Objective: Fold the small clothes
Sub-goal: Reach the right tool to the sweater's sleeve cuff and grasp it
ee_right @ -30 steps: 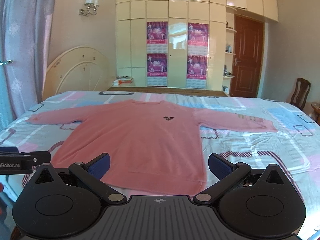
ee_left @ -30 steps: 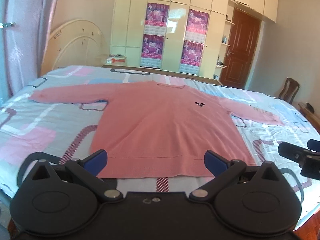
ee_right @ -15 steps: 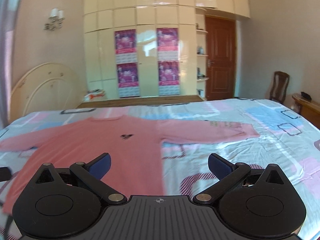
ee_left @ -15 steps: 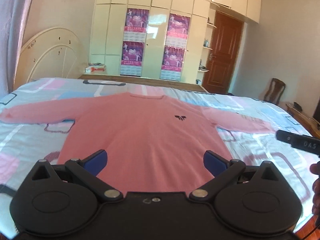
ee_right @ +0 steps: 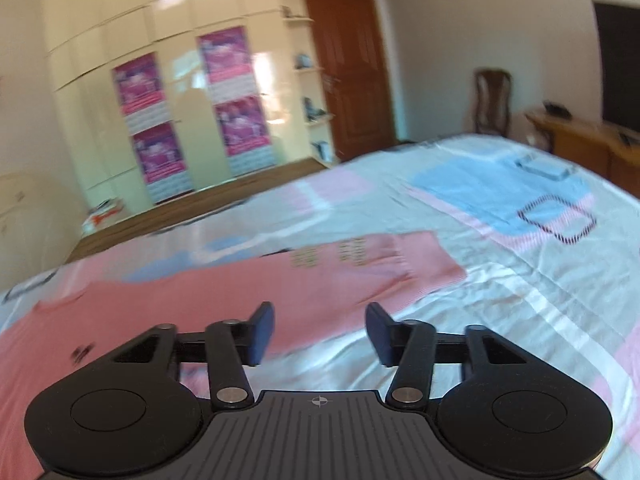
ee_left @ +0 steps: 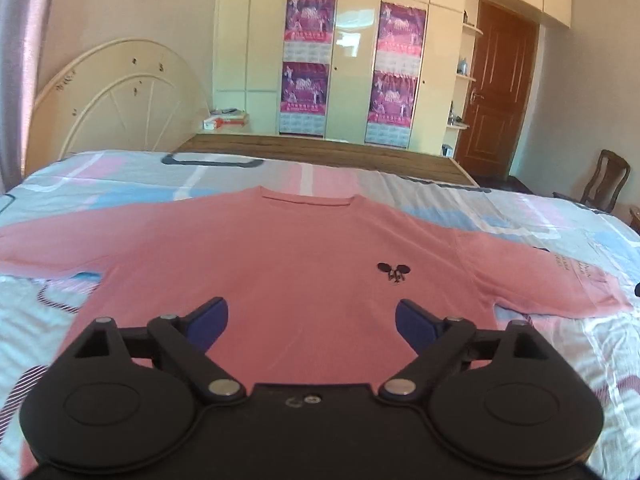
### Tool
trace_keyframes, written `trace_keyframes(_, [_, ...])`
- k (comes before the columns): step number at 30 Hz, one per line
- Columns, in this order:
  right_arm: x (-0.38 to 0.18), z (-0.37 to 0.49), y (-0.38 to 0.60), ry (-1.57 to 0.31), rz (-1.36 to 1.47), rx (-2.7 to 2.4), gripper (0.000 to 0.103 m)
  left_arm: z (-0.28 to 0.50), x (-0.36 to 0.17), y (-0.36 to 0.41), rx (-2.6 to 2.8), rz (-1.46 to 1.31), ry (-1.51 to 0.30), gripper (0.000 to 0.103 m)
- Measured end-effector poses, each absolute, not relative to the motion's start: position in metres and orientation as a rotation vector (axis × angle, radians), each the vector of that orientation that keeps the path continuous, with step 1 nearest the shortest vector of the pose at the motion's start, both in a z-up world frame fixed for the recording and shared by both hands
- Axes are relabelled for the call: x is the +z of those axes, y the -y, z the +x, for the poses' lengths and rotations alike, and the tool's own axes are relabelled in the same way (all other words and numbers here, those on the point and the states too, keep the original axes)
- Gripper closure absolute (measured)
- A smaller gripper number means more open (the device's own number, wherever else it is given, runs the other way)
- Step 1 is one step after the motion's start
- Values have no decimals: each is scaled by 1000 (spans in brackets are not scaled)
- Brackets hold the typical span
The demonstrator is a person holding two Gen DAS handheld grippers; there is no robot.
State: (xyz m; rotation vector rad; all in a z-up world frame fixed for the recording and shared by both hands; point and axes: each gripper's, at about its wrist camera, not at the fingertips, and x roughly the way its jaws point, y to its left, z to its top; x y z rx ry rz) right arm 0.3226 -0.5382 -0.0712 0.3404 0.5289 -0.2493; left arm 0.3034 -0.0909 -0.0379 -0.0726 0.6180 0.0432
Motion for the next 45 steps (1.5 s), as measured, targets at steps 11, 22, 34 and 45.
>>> trace_keyframes(11, [-135,374,628,-621,517,-374,64,367,-78,135,11,-29,-759,13])
trace_keyframes(22, [-154,398,666,-621,605,-323,95,389,-90,150,-24,7,-821,13])
trace_keyframes(34, [-139,391,659,-611,405,-335,97,389,-76,131,37,18,-800,13])
trace_keyframes(45, [-97,423,574,-553,290,-209,97,375,-73,70,70,10,-800,13])
